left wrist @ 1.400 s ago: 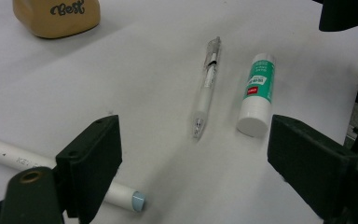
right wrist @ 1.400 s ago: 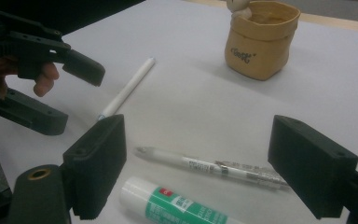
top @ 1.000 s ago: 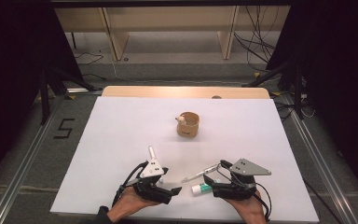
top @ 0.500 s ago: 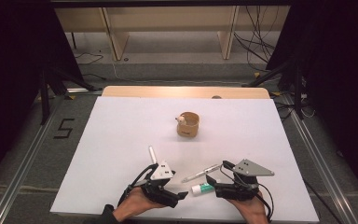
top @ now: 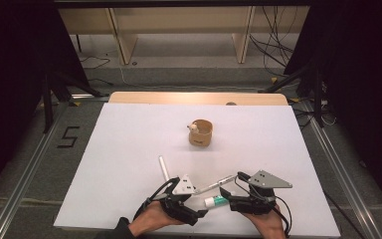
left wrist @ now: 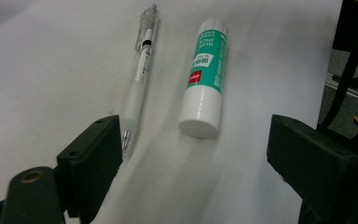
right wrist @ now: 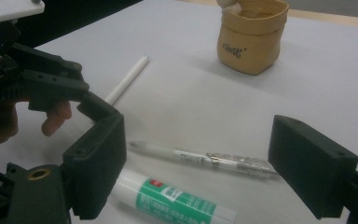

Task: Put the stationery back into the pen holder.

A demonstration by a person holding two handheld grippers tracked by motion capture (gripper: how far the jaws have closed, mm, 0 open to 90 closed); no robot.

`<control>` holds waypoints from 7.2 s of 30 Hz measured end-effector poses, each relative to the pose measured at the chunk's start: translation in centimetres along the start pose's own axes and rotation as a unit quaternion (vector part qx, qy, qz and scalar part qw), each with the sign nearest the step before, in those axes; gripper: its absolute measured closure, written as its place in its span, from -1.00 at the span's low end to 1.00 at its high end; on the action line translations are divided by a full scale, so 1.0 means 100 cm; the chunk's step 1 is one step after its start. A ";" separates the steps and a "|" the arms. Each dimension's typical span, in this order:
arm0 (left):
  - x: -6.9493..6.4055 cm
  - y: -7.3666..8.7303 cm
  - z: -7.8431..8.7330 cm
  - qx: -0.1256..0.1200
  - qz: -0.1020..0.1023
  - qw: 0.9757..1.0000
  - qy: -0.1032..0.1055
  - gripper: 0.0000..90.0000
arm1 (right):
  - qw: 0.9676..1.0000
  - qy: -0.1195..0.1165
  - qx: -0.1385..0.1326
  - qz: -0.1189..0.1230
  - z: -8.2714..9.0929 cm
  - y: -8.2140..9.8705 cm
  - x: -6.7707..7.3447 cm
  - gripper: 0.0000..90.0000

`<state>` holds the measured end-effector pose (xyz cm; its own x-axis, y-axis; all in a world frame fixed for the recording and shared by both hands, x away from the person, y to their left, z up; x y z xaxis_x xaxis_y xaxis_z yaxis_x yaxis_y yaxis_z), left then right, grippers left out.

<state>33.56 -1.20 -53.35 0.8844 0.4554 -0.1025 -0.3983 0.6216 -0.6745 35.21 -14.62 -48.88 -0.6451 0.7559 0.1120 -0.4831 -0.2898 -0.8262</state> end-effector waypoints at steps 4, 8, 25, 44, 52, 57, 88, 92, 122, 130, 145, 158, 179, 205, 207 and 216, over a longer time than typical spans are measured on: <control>0.000 -0.001 -0.004 0.009 -0.007 1.000 0.001 -0.60 | 1.000 0.000 -0.001 -0.001 0.000 0.000 -0.001 -0.55; -0.001 -0.003 -0.008 0.011 -0.010 1.000 0.001 -0.57 | 1.000 0.000 -0.001 -0.001 0.000 0.001 -0.002 -0.55; -0.003 -0.008 -0.023 0.025 -0.041 0.999 -0.002 -0.31 | 1.000 0.003 -0.001 0.001 0.001 0.001 -0.002 -0.55; -0.004 -0.011 -0.036 0.045 -0.063 0.997 0.010 0.04 | 1.000 0.002 -0.001 0.004 0.002 0.001 -0.002 -0.55; -0.003 -0.011 -0.038 0.051 -0.072 0.996 0.006 0.15 | 1.000 0.001 0.000 0.003 0.002 0.001 -0.001 -0.55; -0.002 -0.011 -0.038 0.052 -0.083 0.995 -0.002 0.26 | 1.000 0.001 0.000 0.003 0.002 0.002 -0.002 -0.55; 0.007 -0.015 0.003 0.067 -0.085 0.993 0.040 0.43 | 1.000 -0.004 -0.013 0.008 0.009 -0.003 0.001 -0.55; 0.009 -0.014 0.013 0.075 -0.083 0.993 0.047 0.43 | 1.000 -0.007 -0.010 0.025 0.009 -0.005 0.008 -0.55; 0.014 -0.006 0.038 0.129 -0.076 0.985 0.082 0.43 | 0.958 -0.015 0.067 0.277 -0.015 0.003 0.080 -0.56; 0.012 -0.007 0.041 0.134 -0.074 0.984 0.085 0.43 | 0.938 0.017 0.080 0.336 -0.023 0.007 0.086 -0.53; 0.007 -0.007 0.046 0.151 -0.087 0.981 0.082 0.43 | 0.883 0.089 0.102 0.450 -0.038 0.013 0.094 -0.31; 0.006 -0.007 0.049 0.155 -0.088 0.980 0.083 0.43 | 0.840 0.130 0.101 0.517 -0.043 0.015 0.096 0.06; 0.005 -0.007 0.048 0.161 -0.086 0.980 0.084 0.43 | 0.799 0.172 0.105 0.567 -0.047 0.017 0.099 0.43; 0.023 0.003 0.064 0.131 -0.058 0.987 0.067 -0.26 | 0.801 0.188 0.098 0.559 -0.044 0.015 0.084 0.47; 0.026 0.005 0.065 0.123 -0.055 0.989 0.061 -0.30 | 0.810 0.187 0.096 0.548 -0.043 0.014 0.080 0.47; 0.050 0.011 0.074 0.048 -0.008 0.999 0.020 -0.41 | 0.875 0.157 0.067 0.452 -0.036 -0.001 0.064 0.47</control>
<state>35.77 6.43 -49.19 0.8988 0.4206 -0.1232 -0.4042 0.6869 -0.6039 33.28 -7.67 -50.12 -0.6147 0.3001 -0.7294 0.0620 -0.9035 -0.4240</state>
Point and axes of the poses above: each handheld gripper's, and its own axes: z roughly backward along the jaws, y roughly out of its underside, x roughly to its left, the point moved 9 cm from there along -z, roughly forward along the jaws, and after that the axes turned 6 degrees about x, right-handed, at the moved point
